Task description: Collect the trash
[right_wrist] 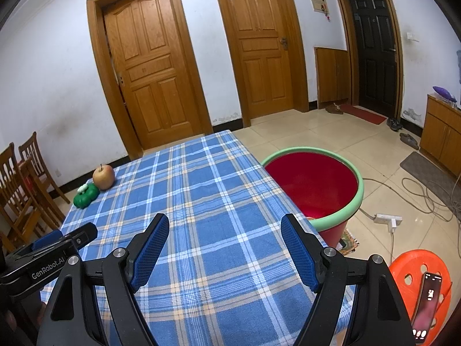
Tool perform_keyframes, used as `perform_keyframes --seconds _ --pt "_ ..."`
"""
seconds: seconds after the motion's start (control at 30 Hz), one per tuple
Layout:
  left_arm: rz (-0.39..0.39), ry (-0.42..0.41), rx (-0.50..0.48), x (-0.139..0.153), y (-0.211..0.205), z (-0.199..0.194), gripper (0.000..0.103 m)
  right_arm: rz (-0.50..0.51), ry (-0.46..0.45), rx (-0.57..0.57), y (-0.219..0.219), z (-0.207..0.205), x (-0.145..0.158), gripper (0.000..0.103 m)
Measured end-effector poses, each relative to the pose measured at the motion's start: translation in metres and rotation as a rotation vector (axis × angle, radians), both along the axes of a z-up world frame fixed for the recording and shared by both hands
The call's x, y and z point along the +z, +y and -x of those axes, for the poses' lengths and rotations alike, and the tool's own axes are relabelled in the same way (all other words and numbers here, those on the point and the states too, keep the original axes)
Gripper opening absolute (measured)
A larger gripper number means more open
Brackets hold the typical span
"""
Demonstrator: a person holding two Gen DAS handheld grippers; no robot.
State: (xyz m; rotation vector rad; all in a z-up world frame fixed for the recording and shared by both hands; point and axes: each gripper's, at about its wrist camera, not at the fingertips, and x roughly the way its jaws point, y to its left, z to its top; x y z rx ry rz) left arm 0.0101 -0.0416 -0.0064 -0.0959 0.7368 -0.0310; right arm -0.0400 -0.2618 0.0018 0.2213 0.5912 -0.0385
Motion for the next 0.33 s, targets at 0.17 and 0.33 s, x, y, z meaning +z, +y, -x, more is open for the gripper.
perform_keyframes --seconds 0.17,0.33 --pt "0.000 0.000 0.000 -0.0002 0.0005 0.0001 0.083 0.000 0.000 0.001 0.0001 0.0002 -0.0001 0.081" --pt "-0.002 0.001 0.002 0.0001 -0.0001 0.0000 0.083 0.001 0.000 0.000 0.0004 0.0002 -0.0002 0.081"
